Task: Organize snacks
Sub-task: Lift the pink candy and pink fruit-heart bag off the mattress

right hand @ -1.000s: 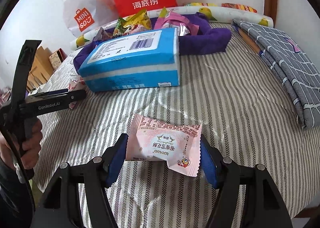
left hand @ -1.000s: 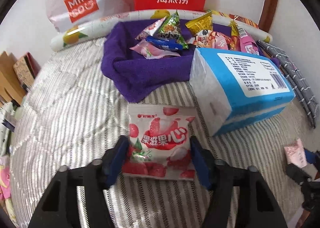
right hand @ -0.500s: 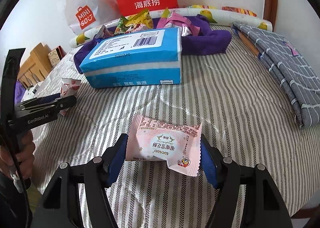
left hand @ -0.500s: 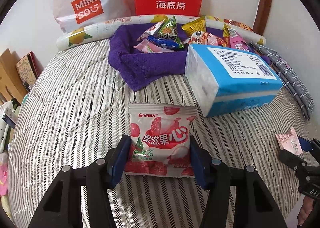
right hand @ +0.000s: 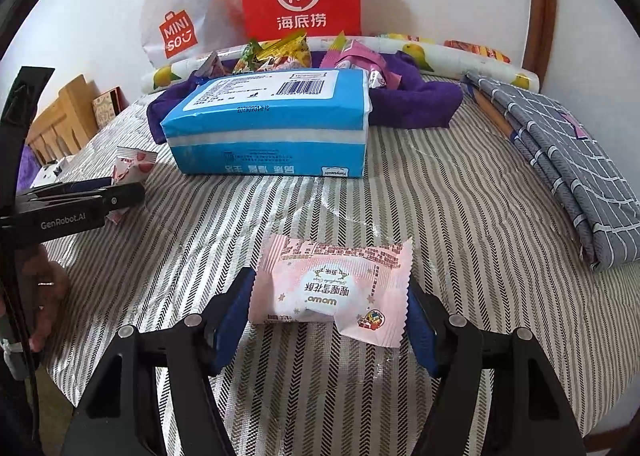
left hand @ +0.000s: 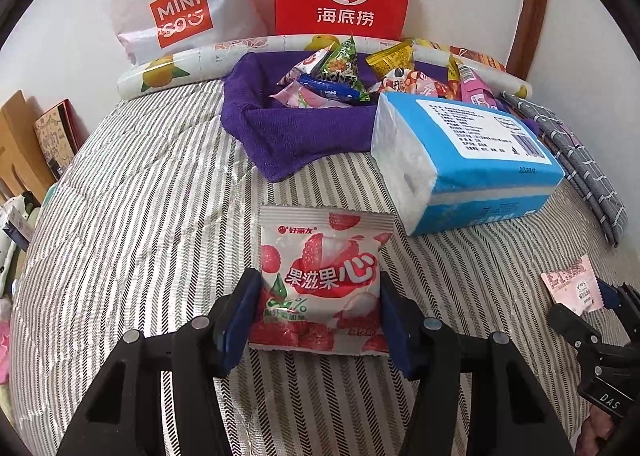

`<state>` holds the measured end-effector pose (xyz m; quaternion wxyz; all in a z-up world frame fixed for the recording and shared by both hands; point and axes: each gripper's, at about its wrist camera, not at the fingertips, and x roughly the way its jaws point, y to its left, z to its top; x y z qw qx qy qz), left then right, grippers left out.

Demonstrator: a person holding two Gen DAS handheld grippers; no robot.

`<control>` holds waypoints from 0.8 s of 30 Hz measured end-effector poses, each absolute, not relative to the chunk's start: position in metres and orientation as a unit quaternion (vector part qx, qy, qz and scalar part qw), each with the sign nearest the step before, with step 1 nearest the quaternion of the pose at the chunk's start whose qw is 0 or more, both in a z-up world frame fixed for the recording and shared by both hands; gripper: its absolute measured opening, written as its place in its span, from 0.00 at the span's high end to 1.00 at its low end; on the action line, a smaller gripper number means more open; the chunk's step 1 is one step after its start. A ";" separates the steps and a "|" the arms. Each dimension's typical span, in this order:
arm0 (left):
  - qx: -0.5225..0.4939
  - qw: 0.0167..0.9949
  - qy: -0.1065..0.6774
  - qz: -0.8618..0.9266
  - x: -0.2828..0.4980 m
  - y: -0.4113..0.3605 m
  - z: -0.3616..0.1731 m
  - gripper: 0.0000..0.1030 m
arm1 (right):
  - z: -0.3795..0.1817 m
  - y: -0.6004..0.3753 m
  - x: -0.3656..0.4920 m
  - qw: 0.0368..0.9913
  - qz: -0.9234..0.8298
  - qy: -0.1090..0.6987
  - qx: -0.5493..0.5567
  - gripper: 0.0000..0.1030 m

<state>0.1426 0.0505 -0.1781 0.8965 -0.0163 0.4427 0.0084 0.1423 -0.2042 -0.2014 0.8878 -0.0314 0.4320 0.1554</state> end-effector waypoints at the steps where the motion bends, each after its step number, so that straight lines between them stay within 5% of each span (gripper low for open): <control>1: -0.017 0.897 0.442 0.008 0.142 0.050 -0.178 0.46 | -0.202 -0.204 0.142 0.888 0.154 0.432 -0.031 0.32; 24: -0.009 0.897 0.442 0.009 0.141 0.047 -0.178 0.46 | -0.203 -0.204 0.144 0.885 0.159 0.437 -0.030 0.30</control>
